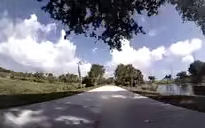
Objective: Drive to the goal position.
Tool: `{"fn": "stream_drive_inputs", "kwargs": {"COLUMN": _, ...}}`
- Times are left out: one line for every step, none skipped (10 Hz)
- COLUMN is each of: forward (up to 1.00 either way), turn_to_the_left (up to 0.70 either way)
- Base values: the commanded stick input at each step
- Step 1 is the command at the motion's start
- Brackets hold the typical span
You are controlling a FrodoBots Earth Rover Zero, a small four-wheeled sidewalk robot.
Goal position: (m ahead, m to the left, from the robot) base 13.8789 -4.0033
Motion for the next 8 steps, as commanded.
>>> {"fn": "stream_drive_inputs", "kwargs": {"forward": 0.85, "turn_to_the_left": 0.00}}
{"fn": "stream_drive_inputs", "kwargs": {"forward": 0.85, "turn_to_the_left": 0.00}}
{"fn": "stream_drive_inputs", "kwargs": {"forward": 0.85, "turn_to_the_left": 0.00}}
{"fn": "stream_drive_inputs", "kwargs": {"forward": 0.85, "turn_to_the_left": 0.00}}
{"fn": "stream_drive_inputs", "kwargs": {"forward": 0.85, "turn_to_the_left": 0.00}}
{"fn": "stream_drive_inputs", "kwargs": {"forward": 0.85, "turn_to_the_left": 0.00}}
{"fn": "stream_drive_inputs", "kwargs": {"forward": 0.85, "turn_to_the_left": 0.00}}
{"fn": "stream_drive_inputs", "kwargs": {"forward": 0.85, "turn_to_the_left": 0.00}}
